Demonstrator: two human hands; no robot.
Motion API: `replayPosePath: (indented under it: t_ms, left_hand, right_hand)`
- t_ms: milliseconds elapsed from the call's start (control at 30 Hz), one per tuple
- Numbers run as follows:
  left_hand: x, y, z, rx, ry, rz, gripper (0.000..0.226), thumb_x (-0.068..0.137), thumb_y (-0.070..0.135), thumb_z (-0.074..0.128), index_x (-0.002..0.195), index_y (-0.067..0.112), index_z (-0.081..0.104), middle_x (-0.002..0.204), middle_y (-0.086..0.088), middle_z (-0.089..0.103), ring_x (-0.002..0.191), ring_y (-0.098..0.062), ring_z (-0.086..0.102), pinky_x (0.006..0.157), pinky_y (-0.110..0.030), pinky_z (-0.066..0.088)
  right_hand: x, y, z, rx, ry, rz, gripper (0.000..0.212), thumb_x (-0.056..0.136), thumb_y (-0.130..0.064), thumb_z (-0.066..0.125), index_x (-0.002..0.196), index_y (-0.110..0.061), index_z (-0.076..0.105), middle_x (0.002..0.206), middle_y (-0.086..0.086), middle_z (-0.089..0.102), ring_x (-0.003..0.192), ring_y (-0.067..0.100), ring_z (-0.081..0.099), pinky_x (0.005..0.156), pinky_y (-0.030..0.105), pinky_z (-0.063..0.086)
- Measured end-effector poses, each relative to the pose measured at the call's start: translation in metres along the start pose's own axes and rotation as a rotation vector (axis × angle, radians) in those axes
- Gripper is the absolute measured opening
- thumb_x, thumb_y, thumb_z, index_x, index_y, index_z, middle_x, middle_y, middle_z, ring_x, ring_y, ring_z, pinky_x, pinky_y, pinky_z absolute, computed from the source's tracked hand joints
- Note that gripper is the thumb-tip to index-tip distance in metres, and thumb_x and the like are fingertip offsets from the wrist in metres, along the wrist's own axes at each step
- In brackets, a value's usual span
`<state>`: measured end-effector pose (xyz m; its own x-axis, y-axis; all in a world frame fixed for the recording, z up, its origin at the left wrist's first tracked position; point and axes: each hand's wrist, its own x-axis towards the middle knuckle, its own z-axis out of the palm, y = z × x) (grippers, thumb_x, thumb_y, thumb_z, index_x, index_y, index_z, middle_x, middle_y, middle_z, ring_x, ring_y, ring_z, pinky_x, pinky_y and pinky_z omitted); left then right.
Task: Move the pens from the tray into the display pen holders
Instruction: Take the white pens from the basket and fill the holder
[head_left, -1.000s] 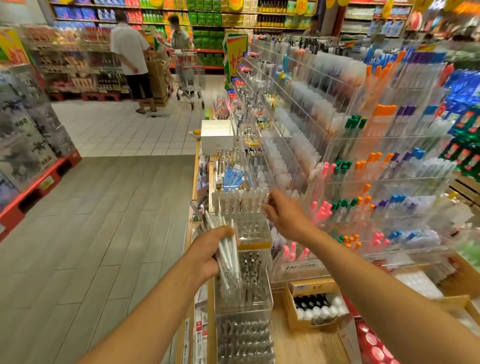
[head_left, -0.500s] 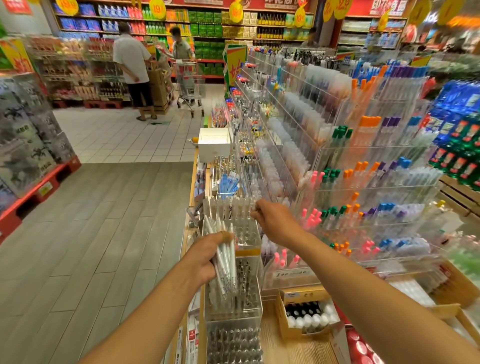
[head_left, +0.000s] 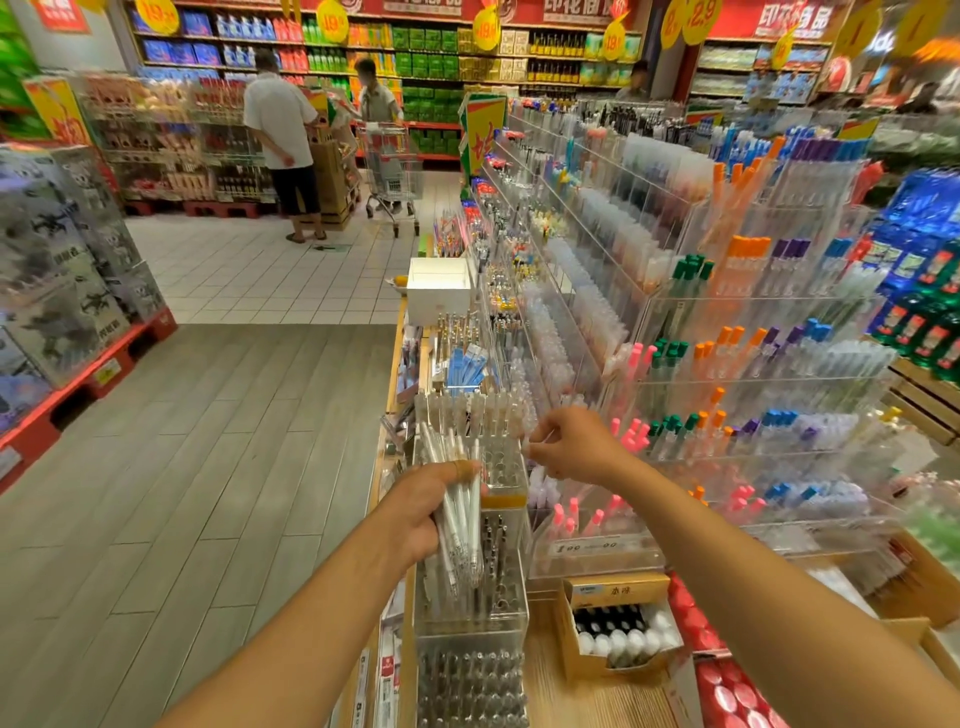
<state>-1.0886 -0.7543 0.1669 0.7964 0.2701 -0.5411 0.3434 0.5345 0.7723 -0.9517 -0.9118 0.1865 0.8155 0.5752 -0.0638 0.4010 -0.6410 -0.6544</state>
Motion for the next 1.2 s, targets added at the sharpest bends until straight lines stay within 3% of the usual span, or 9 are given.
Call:
replayPosePath:
  t_ms: [100,267,367,467,600,767,1000,1133,1200]
  left_hand:
    - [-0.002,0.000,0.000,0.003,-0.002,0.007,0.013,0.085,0.007,0.071,0.095,-0.002,0.070,0.072,-0.016,0.074,0.058,-0.021,0.071,0.049,-0.025,0.054]
    - [-0.009,0.002,0.003,0.003,-0.063,0.036,0.021,0.081,0.005,0.075,0.099,-0.003,0.068,0.073,-0.015,0.072,0.062,-0.023,0.072,0.050,-0.027,0.054]
    - [-0.014,0.002,0.007,0.005,-0.091,0.055,0.040,0.077,0.003,0.076,0.114,-0.006,0.063,0.081,-0.019,0.072,0.063,-0.026,0.071,0.051,-0.029,0.055]
    - [-0.015,0.002,0.008,-0.010,-0.091,0.063,0.043,0.081,0.003,0.074,0.121,-0.008,0.060,0.082,-0.020,0.073,0.063,-0.027,0.072,0.051,-0.029,0.055]
    - [-0.016,0.004,0.010,-0.021,-0.146,0.051,0.037,0.071,0.011,0.078,0.103,-0.004,0.069,0.072,-0.015,0.073,0.059,-0.022,0.071,0.050,-0.027,0.054]
    - [-0.016,0.008,0.011,-0.048,-0.225,0.040,0.027,0.072,0.015,0.076,0.094,0.000,0.075,0.079,-0.013,0.074,0.062,-0.020,0.071,0.052,-0.027,0.055]
    - [-0.006,0.009,0.002,-0.044,-0.139,-0.012,0.020,0.091,0.002,0.061,0.106,-0.011,0.066,0.073,-0.015,0.068,0.057,-0.019,0.066,0.051,-0.026,0.056]
    - [-0.003,0.011,-0.006,-0.033,-0.124,-0.018,0.011,0.089,-0.002,0.059,0.093,-0.009,0.067,0.067,-0.016,0.068,0.054,-0.018,0.066,0.051,-0.025,0.056]
    - [-0.003,0.011,-0.008,-0.022,-0.124,-0.022,0.011,0.088,-0.002,0.060,0.092,-0.009,0.067,0.068,-0.016,0.068,0.055,-0.019,0.067,0.050,-0.026,0.056]
  right_hand:
    - [-0.008,-0.005,0.002,0.153,-0.010,-0.003,0.012,0.088,-0.022,0.070,0.085,-0.012,0.063,0.076,0.002,0.071,0.058,0.008,0.065,0.053,0.020,0.052]
    - [-0.021,-0.020,0.012,0.534,-0.194,-0.044,0.014,0.093,-0.023,0.063,0.095,-0.010,0.065,0.076,0.000,0.071,0.063,0.012,0.065,0.058,0.022,0.052]
    - [-0.021,-0.024,0.021,0.602,-0.231,-0.021,0.013,0.094,-0.022,0.063,0.095,-0.009,0.067,0.077,0.003,0.068,0.064,0.012,0.064,0.061,0.024,0.052]
    - [-0.020,-0.023,0.022,0.666,-0.245,-0.002,0.014,0.092,-0.019,0.066,0.096,-0.006,0.070,0.078,0.004,0.067,0.065,0.011,0.062,0.063,0.025,0.051]
    - [-0.019,-0.022,0.020,0.790,-0.295,0.001,0.018,0.089,-0.025,0.068,0.093,-0.008,0.064,0.080,0.004,0.064,0.067,0.013,0.060,0.069,0.029,0.050]
    - [-0.021,-0.023,0.018,1.002,-0.317,-0.011,0.028,0.080,-0.027,0.072,0.092,-0.009,0.053,0.069,0.001,0.062,0.057,0.012,0.056,0.052,0.021,0.046]
    - [-0.014,-0.036,-0.014,1.066,-0.007,-0.096,0.015,0.091,-0.011,0.058,0.102,0.000,0.059,0.077,0.007,0.065,0.061,0.014,0.062,0.058,0.022,0.054]
    - [-0.005,-0.044,-0.029,0.718,0.283,-0.226,0.004,0.096,-0.010,0.056,0.095,-0.006,0.058,0.074,0.005,0.066,0.060,0.014,0.065,0.057,0.023,0.055]
    - [-0.001,-0.047,-0.029,0.472,0.328,-0.265,0.007,0.097,-0.015,0.057,0.090,-0.015,0.054,0.073,0.004,0.066,0.062,0.014,0.065,0.060,0.028,0.055]
